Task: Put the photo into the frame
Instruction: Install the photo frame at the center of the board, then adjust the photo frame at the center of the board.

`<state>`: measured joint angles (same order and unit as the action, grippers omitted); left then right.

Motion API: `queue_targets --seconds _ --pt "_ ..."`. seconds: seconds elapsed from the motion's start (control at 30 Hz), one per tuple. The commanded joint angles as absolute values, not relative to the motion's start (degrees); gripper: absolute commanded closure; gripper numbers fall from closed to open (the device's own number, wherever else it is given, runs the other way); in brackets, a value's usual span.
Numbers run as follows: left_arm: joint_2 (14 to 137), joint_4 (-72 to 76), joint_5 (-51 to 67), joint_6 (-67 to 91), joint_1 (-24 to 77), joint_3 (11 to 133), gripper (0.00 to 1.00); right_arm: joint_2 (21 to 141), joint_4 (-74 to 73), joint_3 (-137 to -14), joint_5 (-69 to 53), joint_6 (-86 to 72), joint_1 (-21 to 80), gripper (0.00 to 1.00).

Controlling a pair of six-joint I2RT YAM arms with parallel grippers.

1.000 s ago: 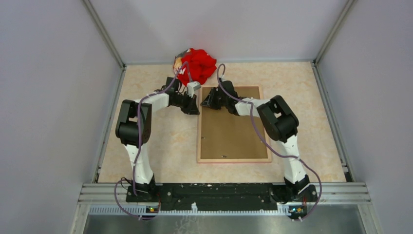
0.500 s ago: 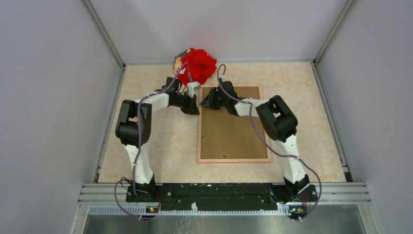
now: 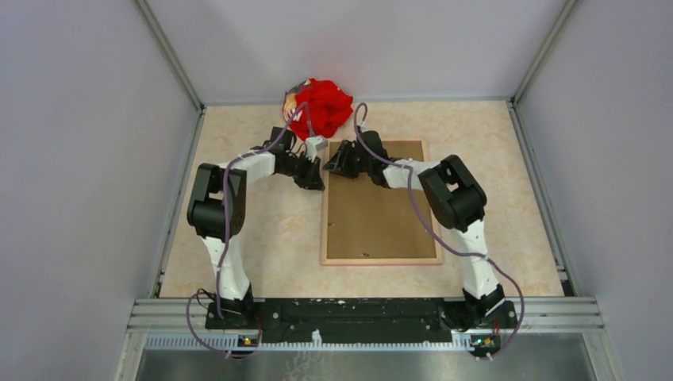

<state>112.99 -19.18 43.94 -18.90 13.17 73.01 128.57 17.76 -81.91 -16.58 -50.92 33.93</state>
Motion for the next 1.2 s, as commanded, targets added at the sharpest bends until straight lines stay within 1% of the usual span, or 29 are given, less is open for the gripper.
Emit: queue_targets --seconds 0.0,0.03,0.1,0.23,0.3,0.33,0.4,0.53,0.73,0.93,1.07,1.1,1.17 --pt "109.35 -24.65 46.2 -22.82 13.23 73.44 0.85 120.7 12.81 -83.17 -16.75 -46.17 32.5 0.53" --pt "108.55 -25.84 46.63 -23.98 12.78 73.78 0.85 118.07 11.18 -82.59 -16.6 -44.84 31.77 0.46" --pt "106.92 -27.89 46.16 -26.84 12.16 73.96 0.85 112.67 7.99 -80.44 -15.59 -42.28 29.63 0.38" --pt "104.49 -29.59 42.7 -31.72 12.26 71.1 0.85 101.67 3.0 -73.74 -12.63 -39.8 22.8 0.28" --pt "103.36 -28.78 40.92 -33.06 12.5 67.94 0.84 98.08 -1.25 -70.82 -8.17 -38.37 18.99 0.23" --pt "102.45 -28.0 39.78 -33.74 12.79 66.4 0.84 96.6 -3.8 -69.62 -5.65 -37.67 17.33 0.19" --pt "100.96 -26.76 38.01 -35.28 13.84 63.16 0.83 94.48 -6.45 -66.99 -1.42 -37.12 13.76 0.15" --pt "98.78 -25.1 34.98 -37.14 17.26 58.07 0.83 94.77 -9.35 -64.31 3.2 -36.7 8.09 0.12" --pt "95.75 -24.17 32.38 -38.83 21.81 54.19 0.84 102.24 -8.86 -65.37 -1.79 -37.44 5.34 0.1" --pt "93.36 -23.75 29.69 -42.3 27.09 50.7 0.84 108.62 -6.4 -67.81 -8.15 -39.0 5.01 0.09" --pt "92.9 -24.19 30.04 -42.93 31.39 50.06 0.84 112.1 -5.21 -70.61 -12.93 -40.86 5.5 0.09" --pt "92.93 -24.71 30.81 -43.4 32.62 50.36 0.84 112.94 -5.05 -71.79 -13.84 -41.16 6.1 0.05" --pt "92.94 -25.55 32.59 -44.33 35.39 50.73 0.84 115.03 -7.46 -75.91 -14.4 -40.08 9.06 0.03"
